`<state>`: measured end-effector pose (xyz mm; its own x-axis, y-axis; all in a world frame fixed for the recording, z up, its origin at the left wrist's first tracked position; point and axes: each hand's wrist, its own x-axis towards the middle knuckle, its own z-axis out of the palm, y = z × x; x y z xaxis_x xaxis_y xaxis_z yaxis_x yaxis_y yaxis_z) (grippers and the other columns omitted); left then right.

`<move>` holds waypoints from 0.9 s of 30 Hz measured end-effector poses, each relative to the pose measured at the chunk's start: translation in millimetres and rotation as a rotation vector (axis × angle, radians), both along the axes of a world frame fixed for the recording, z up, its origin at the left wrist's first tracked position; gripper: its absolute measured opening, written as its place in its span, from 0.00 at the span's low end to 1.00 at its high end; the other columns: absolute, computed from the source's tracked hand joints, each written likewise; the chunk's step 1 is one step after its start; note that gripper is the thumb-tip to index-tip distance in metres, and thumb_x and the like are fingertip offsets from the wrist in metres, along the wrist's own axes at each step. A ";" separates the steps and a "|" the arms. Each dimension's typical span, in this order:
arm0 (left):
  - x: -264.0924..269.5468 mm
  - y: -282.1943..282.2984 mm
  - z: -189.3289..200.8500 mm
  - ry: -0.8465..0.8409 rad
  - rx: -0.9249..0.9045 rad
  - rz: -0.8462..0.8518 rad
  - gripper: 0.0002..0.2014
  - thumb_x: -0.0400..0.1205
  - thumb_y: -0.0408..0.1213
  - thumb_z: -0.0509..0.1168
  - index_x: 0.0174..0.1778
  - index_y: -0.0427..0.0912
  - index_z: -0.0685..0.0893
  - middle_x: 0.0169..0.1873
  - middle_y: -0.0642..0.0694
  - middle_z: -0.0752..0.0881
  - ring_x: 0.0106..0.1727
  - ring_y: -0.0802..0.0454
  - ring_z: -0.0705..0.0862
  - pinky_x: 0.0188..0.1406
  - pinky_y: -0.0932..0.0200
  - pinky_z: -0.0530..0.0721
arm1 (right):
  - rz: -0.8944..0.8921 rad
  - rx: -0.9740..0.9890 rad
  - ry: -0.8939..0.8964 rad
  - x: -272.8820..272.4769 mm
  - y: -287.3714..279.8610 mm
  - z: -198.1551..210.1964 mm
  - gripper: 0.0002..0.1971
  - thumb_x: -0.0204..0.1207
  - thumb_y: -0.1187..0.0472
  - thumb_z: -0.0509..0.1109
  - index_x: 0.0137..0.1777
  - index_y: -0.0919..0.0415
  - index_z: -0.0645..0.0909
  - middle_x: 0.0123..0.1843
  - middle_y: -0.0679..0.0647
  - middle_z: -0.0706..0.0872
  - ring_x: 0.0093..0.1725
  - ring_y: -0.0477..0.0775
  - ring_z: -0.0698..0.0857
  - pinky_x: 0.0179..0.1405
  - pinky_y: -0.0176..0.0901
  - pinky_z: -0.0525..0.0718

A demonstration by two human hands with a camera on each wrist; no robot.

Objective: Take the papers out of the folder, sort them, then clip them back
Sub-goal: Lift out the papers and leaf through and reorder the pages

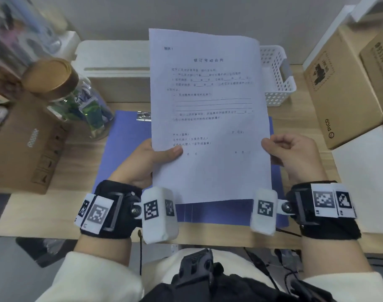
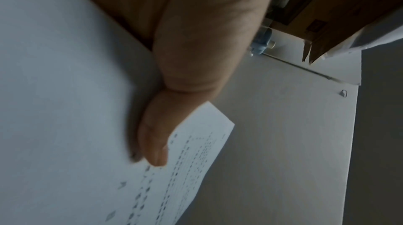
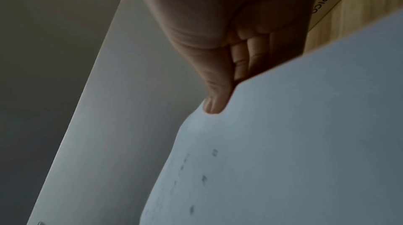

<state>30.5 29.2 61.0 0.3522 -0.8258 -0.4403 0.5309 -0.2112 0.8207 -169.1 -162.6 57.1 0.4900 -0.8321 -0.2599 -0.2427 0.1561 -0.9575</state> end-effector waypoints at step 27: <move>-7.0 6.3 -27.3 -0.051 -0.038 0.110 0.12 0.80 0.40 0.61 0.57 0.42 0.82 0.46 0.50 0.92 0.49 0.52 0.90 0.49 0.57 0.88 | -0.073 -0.034 -0.066 -5.3 12.2 -18.5 0.11 0.72 0.70 0.73 0.37 0.53 0.80 0.21 0.41 0.85 0.23 0.37 0.82 0.27 0.31 0.82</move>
<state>23.5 35.6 33.7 0.4624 -0.7970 -0.3885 0.5066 -0.1221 0.8535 -174.4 -150.4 38.6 0.4431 -0.8740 -0.1997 -0.1680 0.1379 -0.9761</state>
